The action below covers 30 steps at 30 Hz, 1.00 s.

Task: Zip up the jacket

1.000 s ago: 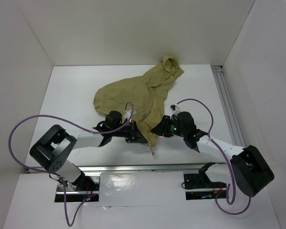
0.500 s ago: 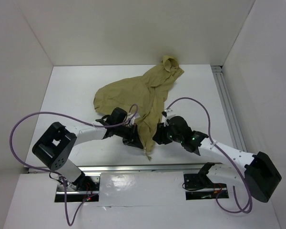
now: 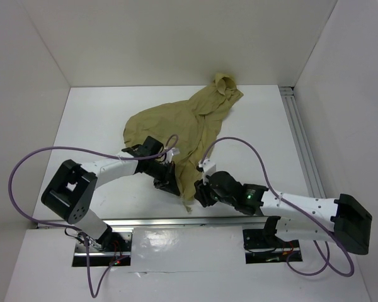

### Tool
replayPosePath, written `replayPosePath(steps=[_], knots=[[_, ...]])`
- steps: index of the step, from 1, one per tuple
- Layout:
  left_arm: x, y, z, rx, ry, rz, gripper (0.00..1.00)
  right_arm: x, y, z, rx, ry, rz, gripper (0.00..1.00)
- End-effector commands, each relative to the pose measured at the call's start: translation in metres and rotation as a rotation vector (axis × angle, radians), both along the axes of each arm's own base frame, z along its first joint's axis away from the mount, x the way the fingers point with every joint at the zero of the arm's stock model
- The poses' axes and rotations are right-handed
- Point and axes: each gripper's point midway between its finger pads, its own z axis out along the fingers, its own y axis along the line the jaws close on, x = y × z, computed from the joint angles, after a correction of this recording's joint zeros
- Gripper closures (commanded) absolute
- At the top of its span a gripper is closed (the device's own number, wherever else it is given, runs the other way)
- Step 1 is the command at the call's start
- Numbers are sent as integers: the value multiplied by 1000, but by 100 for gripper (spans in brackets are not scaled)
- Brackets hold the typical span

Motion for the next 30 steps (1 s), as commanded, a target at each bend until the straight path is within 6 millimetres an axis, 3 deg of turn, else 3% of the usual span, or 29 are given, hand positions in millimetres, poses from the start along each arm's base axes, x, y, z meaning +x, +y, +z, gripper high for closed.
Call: replayPosePath(steps=[1,9,24,30], knots=[[-8,10,0,28,19,-15,100,7,18,28,32,-103,-11,51],[-10,11,3,26,27,-1,100,-9,56,17,-71,-176,9,46],[-10,11,3,26,27,-1,100,-21,76,-2,-161,-207,93,46],[-10,11,3,26,27,-1,100,-22,84,3,-149,-230,86,46]])
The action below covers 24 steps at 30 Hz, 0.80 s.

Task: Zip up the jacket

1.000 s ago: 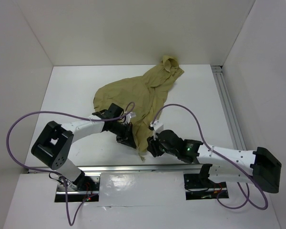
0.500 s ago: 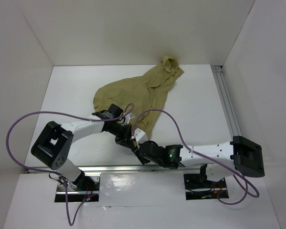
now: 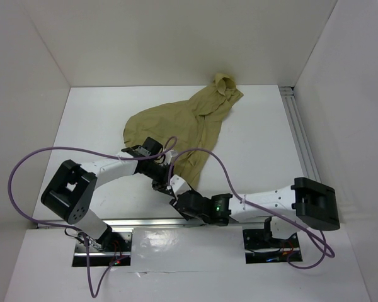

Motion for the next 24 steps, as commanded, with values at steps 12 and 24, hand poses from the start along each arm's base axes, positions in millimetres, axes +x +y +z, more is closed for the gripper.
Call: replayPosePath(steps=[12,24], knots=[[-1,1,8,-19,-17,-3,100,10,22,15,25,-92,-77,52],[0,4,8,-14,-9,6,100,13,14,13,-4,-97,-125,74]])
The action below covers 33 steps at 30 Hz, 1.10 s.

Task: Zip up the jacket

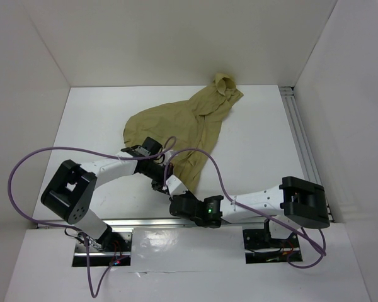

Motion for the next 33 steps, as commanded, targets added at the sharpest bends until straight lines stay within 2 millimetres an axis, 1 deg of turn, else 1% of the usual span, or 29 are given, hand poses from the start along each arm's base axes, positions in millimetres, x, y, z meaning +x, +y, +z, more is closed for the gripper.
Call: replayPosePath(steps=[1,3,5,8,9,11,14,19,21,24,25,26,28,29,30,33], knots=[[-1,2,8,-18,-14,-3,100,5,9,21,51,-30,-33,74],[-1,2,8,-18,-14,-3,100,4,7,20,42,-29,-33,74],[-2,2,6,-14,-13,-9,100,5,7,23,52,-30,-33,74],[-2,2,6,-14,-13,-9,100,5,7,23,52,-30,-33,82],[-3,3,5,-10,-5,-9,100,4,6,22,43,-29,-33,87],[-3,3,5,-11,-12,-15,100,5,8,25,52,-30,-33,94],[-4,3,6,-18,-7,-18,100,5,8,25,52,-30,-33,99],[-6,4,4,-14,1,-18,100,7,9,27,60,-41,-41,100],[-7,3,7,-26,-3,-22,100,8,10,32,77,-51,-49,100],[-9,5,5,-23,-2,-28,100,11,10,37,101,-67,-62,100],[-10,4,6,-31,3,-31,100,12,12,43,119,-76,-56,100],[-13,6,3,-26,12,-31,100,12,12,47,121,-83,-49,100],[-13,3,6,-48,11,-38,100,17,10,43,120,-68,-46,100],[-15,4,4,-44,19,-38,100,17,9,43,114,-72,-41,100],[-15,2,6,-61,15,-43,100,17,9,39,102,-70,-40,100],[-15,0,9,-81,15,-50,100,18,11,35,88,-64,-18,100]])
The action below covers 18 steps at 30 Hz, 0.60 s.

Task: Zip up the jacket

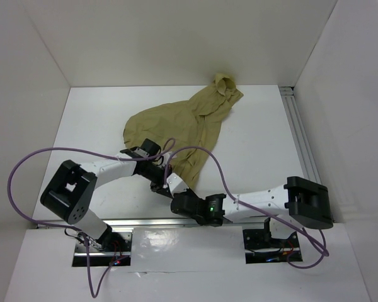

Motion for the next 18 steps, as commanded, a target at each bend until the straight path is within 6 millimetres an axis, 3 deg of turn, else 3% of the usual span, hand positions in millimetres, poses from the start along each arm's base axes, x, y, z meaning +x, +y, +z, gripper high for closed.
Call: replayPosePath(steps=[1,10,13,18], knots=[[-7,-3,15,-72,-19,-40,100,13,13,23,80,-38,-7,100],[-8,-1,19,-94,-28,-45,100,33,6,20,87,5,-35,100],[-9,-1,15,-87,-19,-50,100,37,10,29,132,17,-19,100],[-7,4,0,-32,-22,-39,100,36,12,27,138,53,11,100]])
